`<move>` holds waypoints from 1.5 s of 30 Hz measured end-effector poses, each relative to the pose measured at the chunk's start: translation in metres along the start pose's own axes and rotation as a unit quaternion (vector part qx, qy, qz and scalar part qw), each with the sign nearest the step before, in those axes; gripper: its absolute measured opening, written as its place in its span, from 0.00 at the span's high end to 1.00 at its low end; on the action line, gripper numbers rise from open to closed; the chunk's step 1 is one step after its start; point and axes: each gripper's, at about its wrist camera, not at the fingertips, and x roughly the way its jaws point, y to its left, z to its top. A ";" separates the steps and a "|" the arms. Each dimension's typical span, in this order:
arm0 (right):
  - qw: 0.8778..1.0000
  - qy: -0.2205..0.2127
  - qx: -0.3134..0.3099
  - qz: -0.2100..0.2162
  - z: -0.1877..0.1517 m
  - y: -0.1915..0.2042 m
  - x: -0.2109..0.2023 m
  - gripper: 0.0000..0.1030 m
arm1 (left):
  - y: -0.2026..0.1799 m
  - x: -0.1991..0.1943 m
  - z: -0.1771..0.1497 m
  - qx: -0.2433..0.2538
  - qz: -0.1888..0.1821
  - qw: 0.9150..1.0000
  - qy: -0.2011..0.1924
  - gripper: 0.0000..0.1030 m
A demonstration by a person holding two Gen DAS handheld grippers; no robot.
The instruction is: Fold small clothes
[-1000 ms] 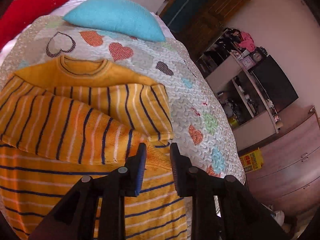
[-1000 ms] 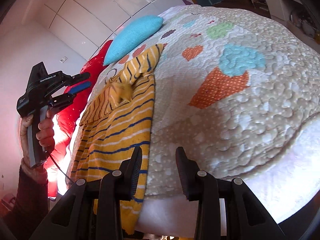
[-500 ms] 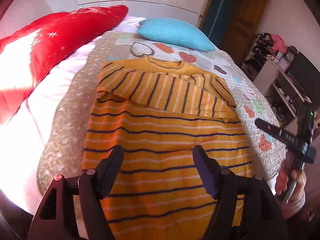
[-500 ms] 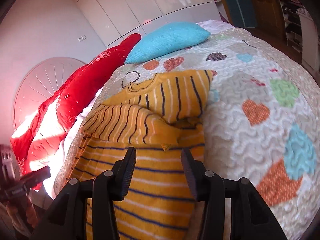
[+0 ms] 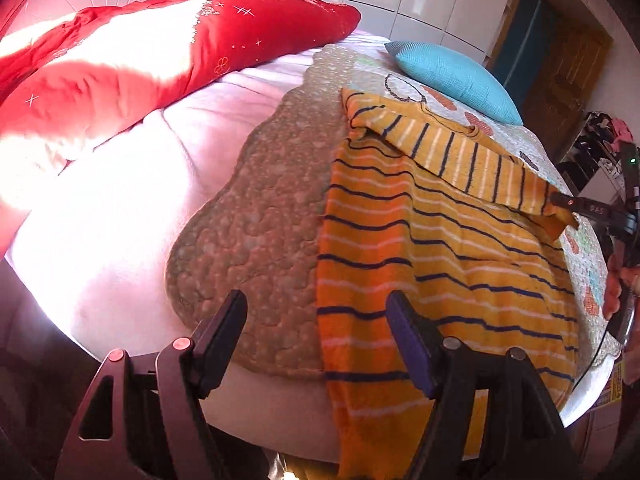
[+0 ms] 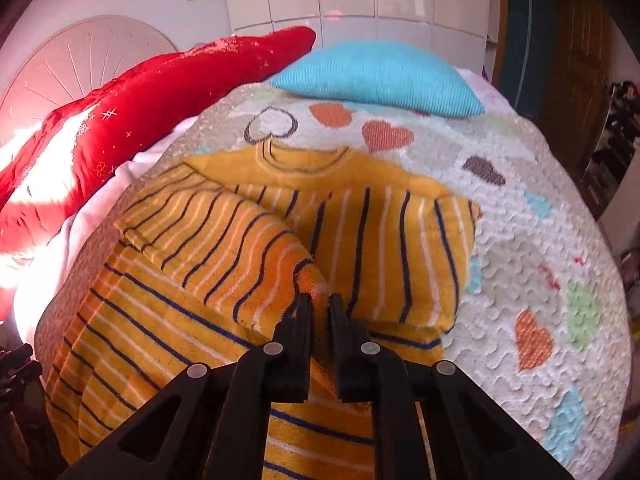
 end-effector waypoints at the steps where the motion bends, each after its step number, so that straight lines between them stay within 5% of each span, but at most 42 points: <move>1: 1.000 -0.010 -0.009 -0.020 0.008 -0.001 -0.004 0.91 | 0.002 0.003 0.000 -0.003 0.002 1.000 0.000 0.31; 4: 0.995 -0.005 -0.021 -0.094 0.028 -0.012 0.011 0.91 | 0.003 0.009 0.000 -0.012 0.006 1.000 0.002 0.31; 7: 0.989 0.061 0.002 -0.132 0.024 -0.036 0.043 0.90 | 0.000 0.011 -0.003 -0.007 0.006 1.000 0.001 0.31; 9: 0.992 0.063 0.034 -0.099 0.011 -0.050 0.042 0.87 | -0.001 0.011 -0.006 -0.002 0.006 1.000 0.003 0.31; 11: 0.994 0.050 0.053 -0.088 -0.004 -0.055 0.029 0.70 | -0.001 0.012 -0.009 0.000 0.000 1.000 0.006 0.31; 17: 0.996 0.024 0.085 -0.007 -0.062 -0.044 -0.021 0.40 | -0.003 0.026 -0.009 -0.020 -0.034 0.999 0.026 0.31; 26: 0.986 0.057 0.153 0.040 -0.164 -0.040 -0.034 0.39 | -0.018 0.039 -0.015 -0.002 -0.015 0.999 0.044 0.17; 34: 0.981 0.027 0.187 0.052 -0.178 -0.036 -0.042 0.21 | -0.041 0.051 -0.024 0.040 0.058 0.996 0.048 0.03; 41: 0.965 -0.024 0.243 0.095 -0.186 -0.043 -0.044 0.05 | -0.039 0.045 -0.027 0.061 0.035 0.996 0.053 0.03; 45: 0.952 -0.016 0.273 0.137 -0.186 -0.055 -0.044 0.05 | -0.011 0.024 -0.021 0.006 -0.081 0.995 0.054 0.05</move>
